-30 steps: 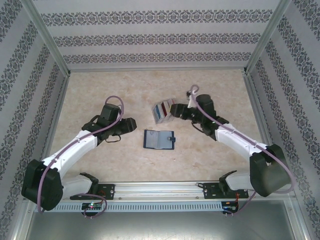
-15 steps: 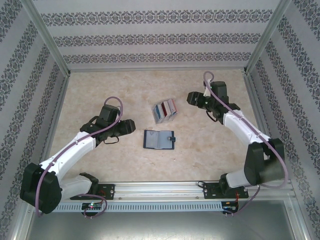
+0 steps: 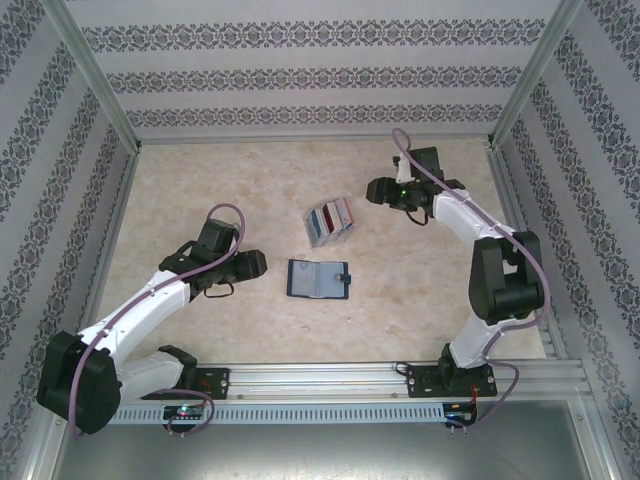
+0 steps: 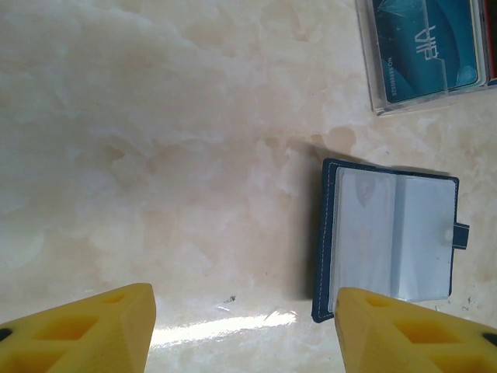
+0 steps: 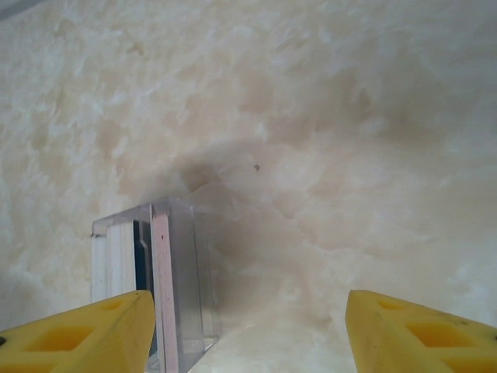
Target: Put the credit cards into the card holder
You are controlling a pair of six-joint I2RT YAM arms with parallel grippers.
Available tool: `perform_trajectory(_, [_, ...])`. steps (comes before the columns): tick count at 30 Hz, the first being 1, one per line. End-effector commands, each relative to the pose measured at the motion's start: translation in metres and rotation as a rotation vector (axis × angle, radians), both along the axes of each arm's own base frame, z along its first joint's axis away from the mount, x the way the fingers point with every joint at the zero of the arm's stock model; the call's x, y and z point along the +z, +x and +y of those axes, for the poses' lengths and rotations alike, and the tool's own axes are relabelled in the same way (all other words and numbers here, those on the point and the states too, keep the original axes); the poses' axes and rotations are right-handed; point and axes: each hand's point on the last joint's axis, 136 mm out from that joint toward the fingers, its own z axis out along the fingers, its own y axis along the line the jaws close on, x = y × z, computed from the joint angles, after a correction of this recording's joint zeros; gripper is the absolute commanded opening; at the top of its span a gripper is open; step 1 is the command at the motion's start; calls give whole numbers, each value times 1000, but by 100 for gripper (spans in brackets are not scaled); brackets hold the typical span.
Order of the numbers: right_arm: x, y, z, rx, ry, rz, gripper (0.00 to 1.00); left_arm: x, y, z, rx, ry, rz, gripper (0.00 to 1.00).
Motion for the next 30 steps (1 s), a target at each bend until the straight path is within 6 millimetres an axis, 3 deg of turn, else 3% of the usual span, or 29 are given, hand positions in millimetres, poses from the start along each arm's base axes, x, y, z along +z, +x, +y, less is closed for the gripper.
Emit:
perform_trajectory(1, [-3, -8, 35, 126, 41, 43, 67, -2, 2, 1, 9, -4, 0, 63])
perform_trajectory(7, [-22, -19, 69, 222, 135, 140, 66, -9, 5, -1, 12, -9, 13, 63])
perform_trajectory(23, [-17, -35, 103, 348, 275, 194, 58, -21, 11, -10, 4, -37, 42, 62])
perform_trajectory(30, [-29, -41, 113, 364, 240, 217, 57, -28, 10, -12, 5, -49, 60, 62])
